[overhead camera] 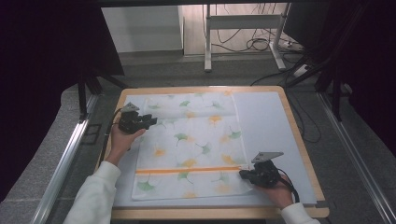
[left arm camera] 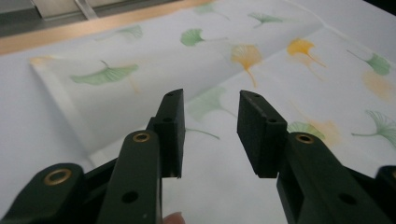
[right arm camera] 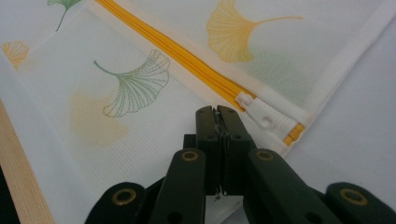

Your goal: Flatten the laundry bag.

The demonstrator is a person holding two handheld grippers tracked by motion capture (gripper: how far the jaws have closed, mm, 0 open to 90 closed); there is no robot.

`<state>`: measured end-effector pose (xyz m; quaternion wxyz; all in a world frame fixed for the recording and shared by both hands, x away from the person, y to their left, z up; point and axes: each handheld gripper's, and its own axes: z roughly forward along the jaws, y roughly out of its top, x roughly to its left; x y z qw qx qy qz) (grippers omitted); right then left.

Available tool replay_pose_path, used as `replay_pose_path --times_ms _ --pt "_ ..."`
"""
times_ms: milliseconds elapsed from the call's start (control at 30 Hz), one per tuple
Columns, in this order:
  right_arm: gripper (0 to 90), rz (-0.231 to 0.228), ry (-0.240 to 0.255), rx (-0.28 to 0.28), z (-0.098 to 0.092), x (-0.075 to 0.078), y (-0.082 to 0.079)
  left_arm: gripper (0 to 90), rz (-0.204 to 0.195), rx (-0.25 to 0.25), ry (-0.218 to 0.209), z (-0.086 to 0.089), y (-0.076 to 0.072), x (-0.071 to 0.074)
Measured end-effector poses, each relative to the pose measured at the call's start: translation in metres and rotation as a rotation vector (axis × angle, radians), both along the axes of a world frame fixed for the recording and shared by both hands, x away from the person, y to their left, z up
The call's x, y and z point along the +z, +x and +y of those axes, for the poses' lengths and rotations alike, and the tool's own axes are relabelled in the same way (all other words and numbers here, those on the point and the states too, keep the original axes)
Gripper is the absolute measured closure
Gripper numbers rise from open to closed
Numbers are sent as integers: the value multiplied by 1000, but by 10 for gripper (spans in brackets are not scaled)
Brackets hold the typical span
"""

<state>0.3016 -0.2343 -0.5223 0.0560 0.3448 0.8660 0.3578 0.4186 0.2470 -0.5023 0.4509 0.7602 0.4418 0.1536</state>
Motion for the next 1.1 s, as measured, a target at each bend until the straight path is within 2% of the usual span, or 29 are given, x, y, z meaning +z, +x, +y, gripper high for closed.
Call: replay_pose_path --times_ms 167,267,367,500,533,800,1100 --pt "873 -9 -11 8 1 1 -1 598 15 -35 27 -19 -14 -4" --pt "873 -8 -12 9 1 1 0 515 20 -45 37 -32 -28 -8" --pt "873 -12 -14 13 1 1 -1 450 18 -62 75 -43 -41 -9" --pt "873 -19 -23 23 1 1 0 400 11 -67 76 -49 -52 -7" --pt "873 -19 -23 25 1 1 0 389 4 -71 60 -52 -58 -5" --pt "873 -12 -20 26 1 1 1 360 8 -73 26 -56 -77 -3" --pt "871 -30 -30 9 3 1 -2 338 -10 -123 40 -72 -97 1"
